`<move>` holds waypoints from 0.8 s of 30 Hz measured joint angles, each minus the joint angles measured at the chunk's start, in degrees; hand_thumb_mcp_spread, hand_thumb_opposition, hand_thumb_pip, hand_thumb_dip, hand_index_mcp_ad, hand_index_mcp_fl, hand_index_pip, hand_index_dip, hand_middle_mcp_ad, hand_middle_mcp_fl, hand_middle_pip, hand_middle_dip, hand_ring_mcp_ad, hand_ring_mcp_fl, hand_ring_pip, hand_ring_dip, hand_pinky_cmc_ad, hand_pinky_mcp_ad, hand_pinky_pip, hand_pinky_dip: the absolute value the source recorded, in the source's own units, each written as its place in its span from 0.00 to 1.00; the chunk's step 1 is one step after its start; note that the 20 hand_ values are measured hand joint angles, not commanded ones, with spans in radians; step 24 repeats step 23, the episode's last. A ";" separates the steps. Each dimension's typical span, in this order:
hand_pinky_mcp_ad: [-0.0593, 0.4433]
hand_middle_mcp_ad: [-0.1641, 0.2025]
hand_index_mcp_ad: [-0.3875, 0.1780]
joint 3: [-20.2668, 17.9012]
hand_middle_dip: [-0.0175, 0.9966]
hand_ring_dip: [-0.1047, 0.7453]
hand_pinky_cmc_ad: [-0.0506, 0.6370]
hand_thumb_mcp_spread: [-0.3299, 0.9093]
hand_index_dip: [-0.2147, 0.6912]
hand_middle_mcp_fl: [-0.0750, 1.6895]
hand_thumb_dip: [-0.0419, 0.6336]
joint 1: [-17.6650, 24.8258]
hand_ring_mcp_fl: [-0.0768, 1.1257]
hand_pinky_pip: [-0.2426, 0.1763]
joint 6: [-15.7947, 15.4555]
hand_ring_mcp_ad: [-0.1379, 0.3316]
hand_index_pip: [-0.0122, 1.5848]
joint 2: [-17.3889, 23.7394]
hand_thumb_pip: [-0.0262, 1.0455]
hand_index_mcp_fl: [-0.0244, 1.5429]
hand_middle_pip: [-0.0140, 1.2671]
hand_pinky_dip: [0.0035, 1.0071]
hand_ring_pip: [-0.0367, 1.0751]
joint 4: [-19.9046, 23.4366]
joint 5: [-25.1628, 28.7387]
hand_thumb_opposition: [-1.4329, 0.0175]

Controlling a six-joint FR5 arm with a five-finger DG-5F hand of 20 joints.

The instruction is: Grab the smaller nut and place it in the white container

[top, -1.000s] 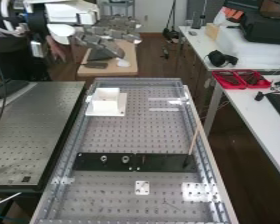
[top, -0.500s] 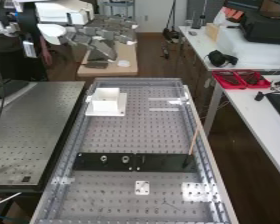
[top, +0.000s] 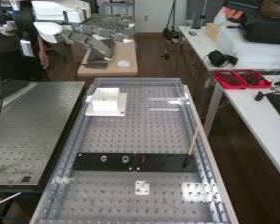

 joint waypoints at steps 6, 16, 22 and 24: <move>0.77 0.68 0.56 -0.14 0.27 0.24 0.68 0.47 0.25 0.11 0.26 -0.11 0.07 0.33 0.05 0.67 0.09 0.22 0.42 0.05 0.11 0.54 0.14 0.19 0.07 0.47; 0.77 0.68 0.55 -0.30 0.27 0.24 0.68 0.47 0.25 0.11 0.26 -0.40 0.07 0.33 -0.09 0.67 0.09 0.27 0.42 0.05 0.11 0.54 0.14 0.34 -0.12 0.47; 0.77 0.68 0.55 -0.27 0.27 0.24 0.68 0.47 0.25 0.11 0.26 -0.65 0.07 0.33 0.30 0.67 0.09 -0.07 0.42 0.05 0.11 0.54 0.14 0.64 -0.37 0.47; 0.78 0.68 0.55 -0.22 0.27 0.24 0.68 0.47 0.25 0.11 0.26 -0.68 0.07 0.33 0.33 0.67 0.09 -0.16 0.42 0.05 0.11 0.54 0.14 0.65 -0.43 0.47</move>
